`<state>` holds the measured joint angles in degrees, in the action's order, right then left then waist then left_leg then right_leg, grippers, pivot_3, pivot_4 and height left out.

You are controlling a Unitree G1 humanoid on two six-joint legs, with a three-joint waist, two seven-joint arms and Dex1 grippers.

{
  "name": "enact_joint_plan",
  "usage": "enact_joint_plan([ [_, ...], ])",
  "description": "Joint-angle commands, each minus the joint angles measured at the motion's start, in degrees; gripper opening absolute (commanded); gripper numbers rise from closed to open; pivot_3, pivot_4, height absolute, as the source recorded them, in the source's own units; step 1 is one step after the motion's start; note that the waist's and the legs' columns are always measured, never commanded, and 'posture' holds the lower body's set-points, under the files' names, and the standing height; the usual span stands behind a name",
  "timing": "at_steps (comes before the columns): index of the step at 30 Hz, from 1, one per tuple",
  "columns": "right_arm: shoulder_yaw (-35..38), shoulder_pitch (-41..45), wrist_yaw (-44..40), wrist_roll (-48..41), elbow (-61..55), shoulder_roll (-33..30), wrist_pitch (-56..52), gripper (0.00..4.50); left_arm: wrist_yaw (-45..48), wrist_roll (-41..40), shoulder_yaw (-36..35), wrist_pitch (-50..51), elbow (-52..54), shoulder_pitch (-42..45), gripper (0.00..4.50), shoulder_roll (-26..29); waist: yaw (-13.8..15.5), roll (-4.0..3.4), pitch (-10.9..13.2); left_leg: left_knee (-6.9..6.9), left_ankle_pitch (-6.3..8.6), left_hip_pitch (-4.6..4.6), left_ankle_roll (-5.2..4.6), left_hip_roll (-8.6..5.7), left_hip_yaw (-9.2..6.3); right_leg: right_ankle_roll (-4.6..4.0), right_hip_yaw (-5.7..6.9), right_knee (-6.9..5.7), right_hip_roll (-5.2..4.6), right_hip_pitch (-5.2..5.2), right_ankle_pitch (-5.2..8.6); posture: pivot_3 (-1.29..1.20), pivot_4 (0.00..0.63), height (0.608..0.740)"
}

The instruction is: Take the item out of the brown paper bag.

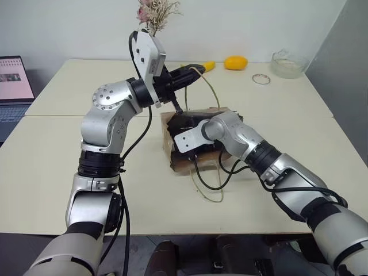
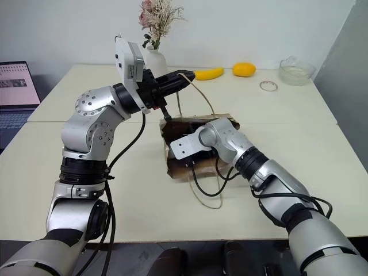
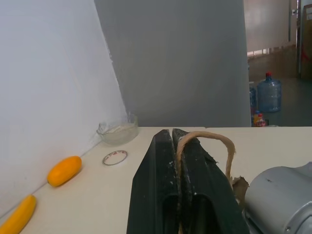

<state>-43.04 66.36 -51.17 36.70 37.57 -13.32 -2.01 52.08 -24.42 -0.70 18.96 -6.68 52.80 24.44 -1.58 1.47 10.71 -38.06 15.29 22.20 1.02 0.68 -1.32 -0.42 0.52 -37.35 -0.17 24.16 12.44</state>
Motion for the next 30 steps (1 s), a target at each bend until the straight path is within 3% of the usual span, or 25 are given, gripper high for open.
enact_joint_plan([
  [1, 1.15, 1.74, 0.42, 0.32, 1.32, 0.74, 1.06, 3.2, 0.19, -0.61, -0.56, -0.69, 2.62, 0.78, 0.0, -0.03, -0.04, 0.0, 0.0, 0.0, 0.0, -0.03, 0.0, 0.0, 0.02, 0.0, -0.01, -0.03, 0.0, 0.0, 0.0, 0.0, 0.15, 0.74],
  [4, 1.52, 1.84, 0.34, 0.48, 1.44, 0.65, 1.45, 2.74, 0.2, -0.5, -0.52, -0.84, 2.62, 0.65, 0.0, 0.04, -0.06, 0.0, 0.0, 0.0, 0.0, -0.11, 0.0, 0.0, 0.05, 0.0, -0.02, -0.15, 0.0, 0.0, 0.01, 0.0, 0.15, 0.74],
  [11, 3.8, -0.08, -1.26, -0.74, -3.64, -1.51, 1.89, 2.73, 0.28, -0.15, -0.33, -1.68, 2.07, 0.49, 0.0, -0.02, -0.03, -0.01, 0.0, 0.0, 0.0, -0.13, 0.0, -0.02, 0.01, -0.01, -0.03, -0.29, 0.0, 0.01, 0.03, 0.0, 0.15, 0.74],
  [24, 11.18, -5.84, -9.43, -8.64, -23.12, -6.91, -2.57, 2.62, 0.02, 1.04, -0.03, -3.02, 1.03, 0.43, 0.0, 0.13, -0.03, -0.02, 0.02, 0.0, 0.0, -0.12, 0.0, -0.02, -0.01, 0.22, -0.01, -0.32, 0.0, 0.03, 0.17, 0.0, 0.15, 0.74],
  [30, 15.38, -8.11, -14.62, -18.02, -30.27, -9.11, -2.17, 2.62, -0.68, 1.55, -0.16, -3.03, -0.04, 0.87, 0.0, 0.13, -0.02, -0.01, 0.02, 0.01, 0.0, -0.12, 0.0, -0.03, 0.0, 0.24, 0.01, -0.3, 0.0, 0.03, 0.18, 0.0, 0.15, 0.74],
])
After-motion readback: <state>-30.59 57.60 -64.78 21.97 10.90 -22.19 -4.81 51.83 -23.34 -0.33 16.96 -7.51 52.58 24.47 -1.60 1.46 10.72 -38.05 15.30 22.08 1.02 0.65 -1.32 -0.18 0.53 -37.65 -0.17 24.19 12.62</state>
